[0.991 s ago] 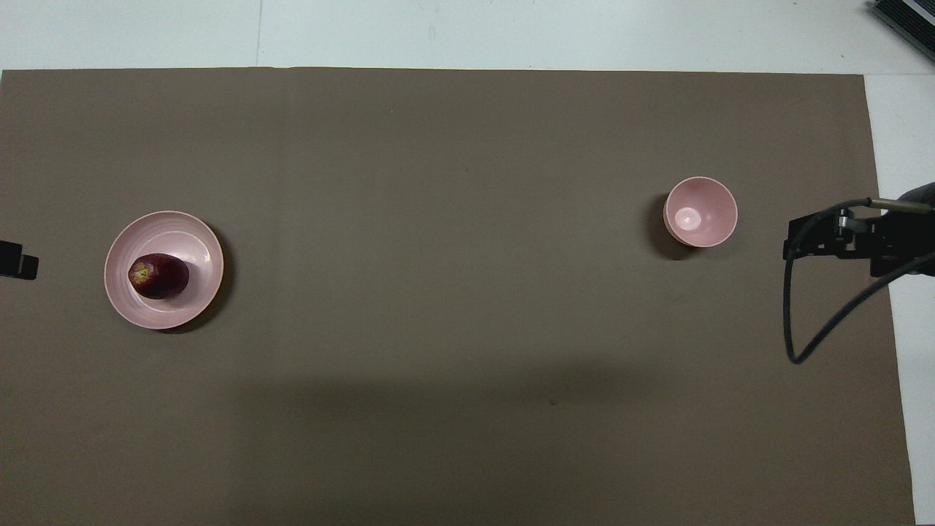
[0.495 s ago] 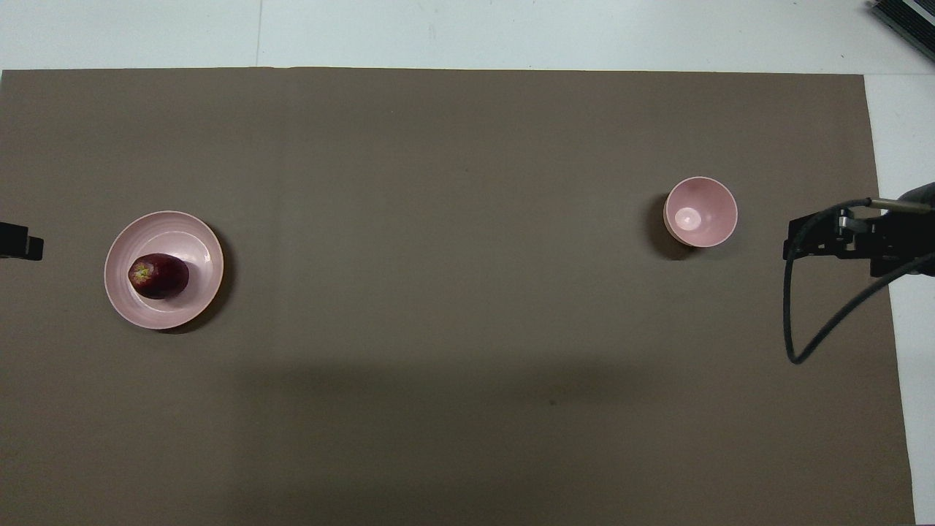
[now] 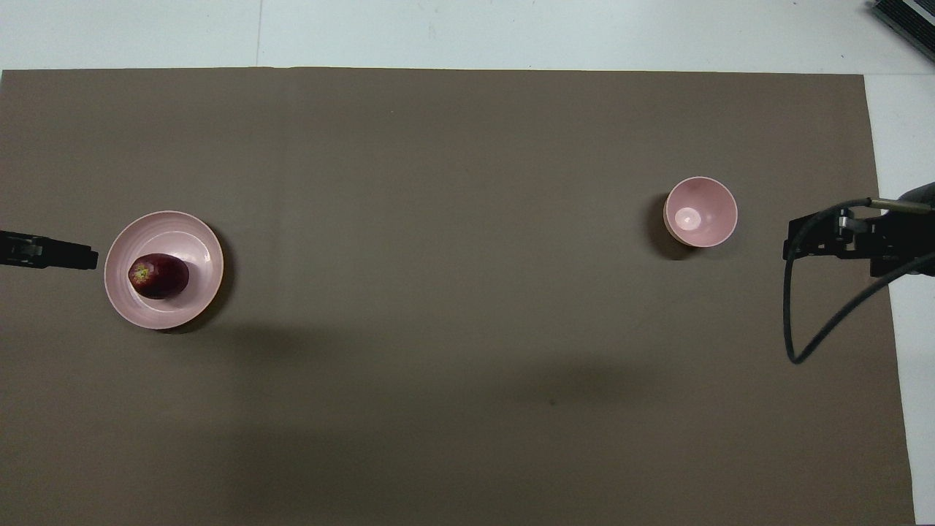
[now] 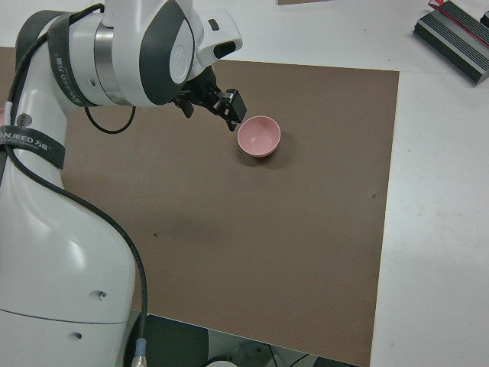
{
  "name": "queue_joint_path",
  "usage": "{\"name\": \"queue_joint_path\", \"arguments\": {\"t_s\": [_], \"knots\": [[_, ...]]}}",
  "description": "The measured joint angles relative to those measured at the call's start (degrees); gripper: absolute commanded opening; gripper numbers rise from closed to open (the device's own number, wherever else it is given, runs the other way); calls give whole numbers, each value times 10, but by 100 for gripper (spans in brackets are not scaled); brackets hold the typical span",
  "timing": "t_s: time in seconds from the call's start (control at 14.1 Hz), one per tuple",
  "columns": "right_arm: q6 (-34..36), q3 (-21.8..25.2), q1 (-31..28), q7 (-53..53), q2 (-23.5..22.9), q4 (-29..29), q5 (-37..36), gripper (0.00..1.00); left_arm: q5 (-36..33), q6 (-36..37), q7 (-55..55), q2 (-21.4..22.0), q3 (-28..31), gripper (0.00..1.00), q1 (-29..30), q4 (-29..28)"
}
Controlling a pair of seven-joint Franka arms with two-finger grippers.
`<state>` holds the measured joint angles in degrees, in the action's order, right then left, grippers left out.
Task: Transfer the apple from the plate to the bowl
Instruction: 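Reach the left gripper down to the apple on the pink plate and grasp it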
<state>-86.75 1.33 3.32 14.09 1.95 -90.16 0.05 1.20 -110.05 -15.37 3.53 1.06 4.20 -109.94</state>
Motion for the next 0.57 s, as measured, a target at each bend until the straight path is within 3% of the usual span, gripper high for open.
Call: {"name": "queue_joint_path", "arguments": {"t_s": [0.57], "knots": [[0,0,0,0,0,0,0,100,0,-130,-1,-10,-1,100,0,-120]]}}
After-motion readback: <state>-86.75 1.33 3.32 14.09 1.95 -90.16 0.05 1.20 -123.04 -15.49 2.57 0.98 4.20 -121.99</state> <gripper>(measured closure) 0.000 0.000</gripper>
